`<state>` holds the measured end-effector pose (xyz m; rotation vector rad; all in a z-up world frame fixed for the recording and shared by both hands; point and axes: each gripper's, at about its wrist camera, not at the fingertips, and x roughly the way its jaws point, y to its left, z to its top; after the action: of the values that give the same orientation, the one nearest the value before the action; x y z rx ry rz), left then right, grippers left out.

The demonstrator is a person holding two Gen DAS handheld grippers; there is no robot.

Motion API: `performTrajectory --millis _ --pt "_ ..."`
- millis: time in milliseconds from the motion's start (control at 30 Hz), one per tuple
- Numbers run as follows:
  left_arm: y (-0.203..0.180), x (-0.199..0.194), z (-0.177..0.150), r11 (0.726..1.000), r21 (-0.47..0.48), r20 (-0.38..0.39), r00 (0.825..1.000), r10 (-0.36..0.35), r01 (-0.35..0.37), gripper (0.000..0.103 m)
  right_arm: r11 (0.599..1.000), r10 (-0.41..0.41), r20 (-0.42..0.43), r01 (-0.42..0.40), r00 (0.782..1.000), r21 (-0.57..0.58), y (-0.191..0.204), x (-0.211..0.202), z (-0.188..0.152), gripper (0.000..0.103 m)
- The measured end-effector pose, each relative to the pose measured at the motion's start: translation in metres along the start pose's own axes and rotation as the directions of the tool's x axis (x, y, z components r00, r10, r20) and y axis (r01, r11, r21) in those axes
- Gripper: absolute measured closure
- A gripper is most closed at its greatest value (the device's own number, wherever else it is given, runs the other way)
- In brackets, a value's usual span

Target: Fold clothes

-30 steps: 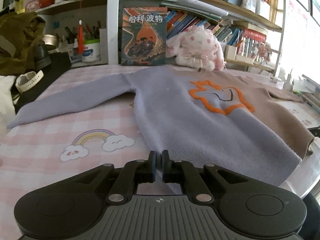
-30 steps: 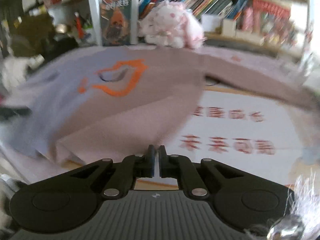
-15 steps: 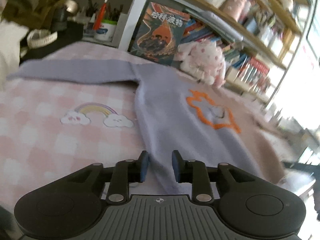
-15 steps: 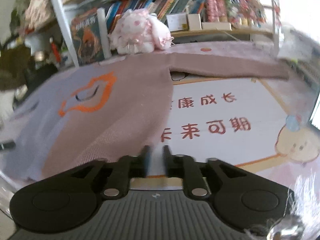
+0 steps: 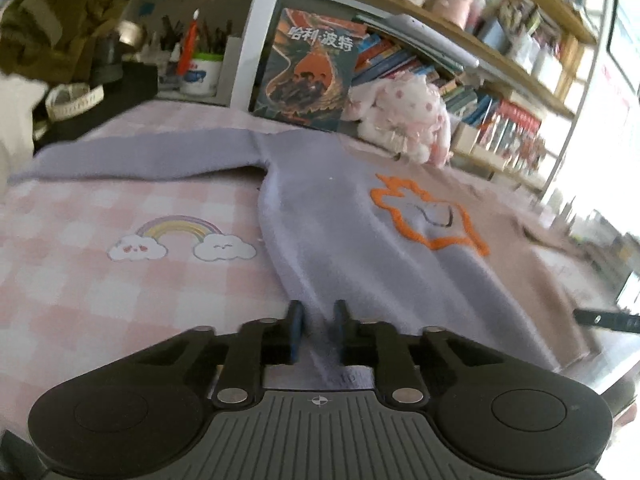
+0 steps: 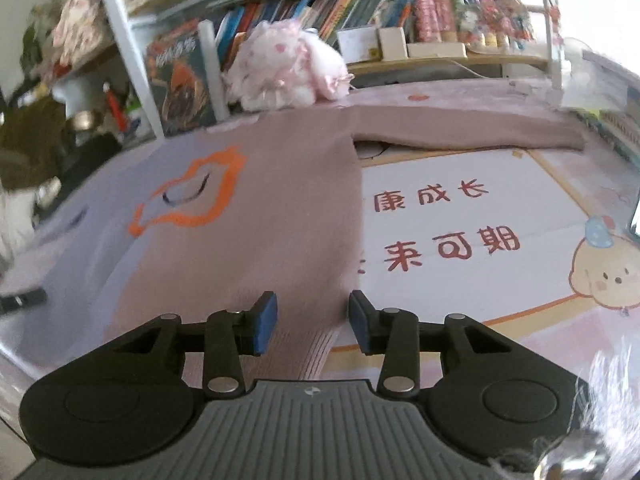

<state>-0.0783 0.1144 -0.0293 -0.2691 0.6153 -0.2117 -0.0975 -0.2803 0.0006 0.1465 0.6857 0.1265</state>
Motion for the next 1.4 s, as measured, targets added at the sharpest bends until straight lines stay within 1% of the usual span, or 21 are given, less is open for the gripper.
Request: performTrajectory --millis 33,67,100,133,200,233,300,333,433,633,700,800,867,1000,1233,1400 --pt "0.0 0.0 0.0 1.0 0.005 0.003 1.0 0.004 -0.004 0.098 0.999 -0.015 0.001 0.015 1.0 -0.034 0.005 0.001 -0.002 0.067" --pt "0.0 0.0 -0.001 1.0 0.009 0.007 1.0 0.008 -0.008 0.099 0.999 -0.003 -0.005 0.003 1.0 -0.046 0.008 0.002 -0.002 0.074" --pt "0.0 0.0 -0.001 1.0 0.014 0.01 1.0 0.012 -0.012 0.099 0.999 0.026 -0.015 -0.027 1.0 -0.042 0.01 0.003 -0.002 0.08" --pt "0.004 0.0 -0.001 1.0 0.003 0.02 0.999 0.025 -0.025 0.099 0.998 0.056 -0.025 -0.056 0.998 -0.038 0.012 0.003 -0.002 0.092" --pt "0.008 -0.001 0.001 0.999 0.001 0.02 0.999 0.034 -0.034 0.099 0.996 0.06 -0.017 -0.061 0.998 -0.071 0.018 0.002 -0.002 0.098" --pt "0.005 -0.002 0.001 0.999 0.024 0.018 0.999 0.041 -0.042 0.099 0.995 0.039 -0.005 -0.039 0.999 -0.094 0.02 0.001 -0.002 0.099" --pt "-0.003 -0.003 -0.001 0.996 0.072 0.012 0.999 0.049 -0.05 0.099 0.99 -0.045 0.039 0.05 0.998 -0.134 0.018 -0.002 -0.002 0.099" --pt "-0.005 -0.003 -0.002 0.996 0.081 0.011 0.999 0.046 -0.047 0.099 0.987 -0.071 0.047 0.077 0.996 -0.142 0.014 -0.002 -0.004 0.099" --pt "-0.01 -0.002 -0.002 0.994 0.099 0.012 0.999 0.047 -0.048 0.099 0.992 -0.064 0.035 0.068 0.997 -0.111 0.002 -0.005 -0.006 0.099" --pt "0.002 -0.003 0.0 0.998 0.041 0.019 0.999 0.038 -0.038 0.099 0.991 -0.055 0.026 0.057 0.998 -0.118 0.005 -0.007 -0.008 0.099" --pt "-0.002 -0.002 0.0 0.997 0.058 0.015 0.999 0.041 -0.042 0.099 0.991 -0.054 0.029 0.057 0.998 -0.12 0.005 -0.006 -0.009 0.099" --pt "-0.008 -0.001 -0.001 0.996 0.078 0.006 1.0 0.03 -0.03 0.099 0.988 -0.076 0.041 0.081 0.996 -0.129 0.004 -0.004 -0.008 0.099" --pt "-0.009 0.0 -0.002 0.995 0.089 0.009 0.999 0.034 -0.035 0.099 0.988 -0.088 0.044 0.093 0.995 -0.127 0.003 -0.003 -0.008 0.099" --pt "-0.003 -0.001 -0.002 0.998 0.065 0.015 1.0 0.023 -0.023 0.099 0.987 -0.087 0.038 0.091 0.995 -0.131 0.004 -0.004 -0.008 0.099" --pt "-0.006 0.0 -0.002 0.996 0.091 0.003 1.0 0.02 -0.02 0.098 0.989 -0.083 0.04 0.088 0.996 -0.12 0.004 -0.005 -0.01 0.099" --pt "-0.007 -0.004 -0.004 0.995 0.093 0.019 0.999 0.031 -0.032 0.094 0.989 -0.087 0.038 0.09 0.996 -0.115 0.005 -0.005 -0.009 0.096"
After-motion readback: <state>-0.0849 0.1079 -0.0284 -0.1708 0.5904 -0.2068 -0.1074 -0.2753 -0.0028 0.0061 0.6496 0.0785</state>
